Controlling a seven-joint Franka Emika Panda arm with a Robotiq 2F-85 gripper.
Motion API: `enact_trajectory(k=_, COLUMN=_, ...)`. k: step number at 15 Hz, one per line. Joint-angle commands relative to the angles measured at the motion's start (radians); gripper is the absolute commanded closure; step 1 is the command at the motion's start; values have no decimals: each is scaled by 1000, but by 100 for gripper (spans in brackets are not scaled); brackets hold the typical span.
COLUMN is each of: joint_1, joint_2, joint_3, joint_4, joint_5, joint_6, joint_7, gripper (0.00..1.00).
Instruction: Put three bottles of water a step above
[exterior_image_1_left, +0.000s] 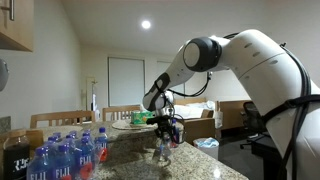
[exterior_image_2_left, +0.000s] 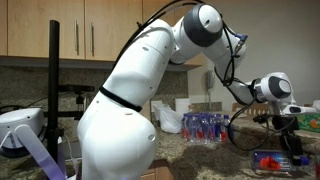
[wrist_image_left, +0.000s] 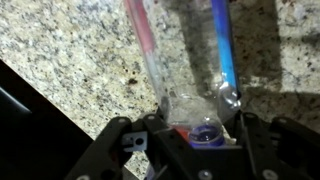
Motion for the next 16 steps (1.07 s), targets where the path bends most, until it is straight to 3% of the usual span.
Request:
enact_trajectory(k=1, joint_1=41, joint_2=-137, joint_3=19, joint_4=-124, joint_5=-57, joint_6=39, joint_7=27, gripper=72)
enact_trajectory(k=4, joint_1=94, joint_2=-212, joint_3=35, joint_4=-164, joint_5=-112, joint_6=103, joint_7=108, gripper=72)
enact_trajectory(k=12, joint_1=171, joint_2=-227, joint_3=56, joint_4=-111, joint_5=-300, joint_6=345, joint_7=596, gripper=72)
enact_trajectory(k=13, joint_1=147, joint_2=-216, joint_3=83, joint_4=-106, joint_5=-255, joint_6=298, joint_7=498, gripper=72)
enact_trajectory(k=14, joint_1=147, joint_2=-216, joint_3=85, joint_4=-104, joint_5=-262, joint_6=303, joint_7=512, gripper=47)
enact_trajectory(k=16, joint_1=144, joint_2=-213, joint_3=88, joint_4=-104, joint_5=-261, joint_6=303, joint_7=512, gripper=47)
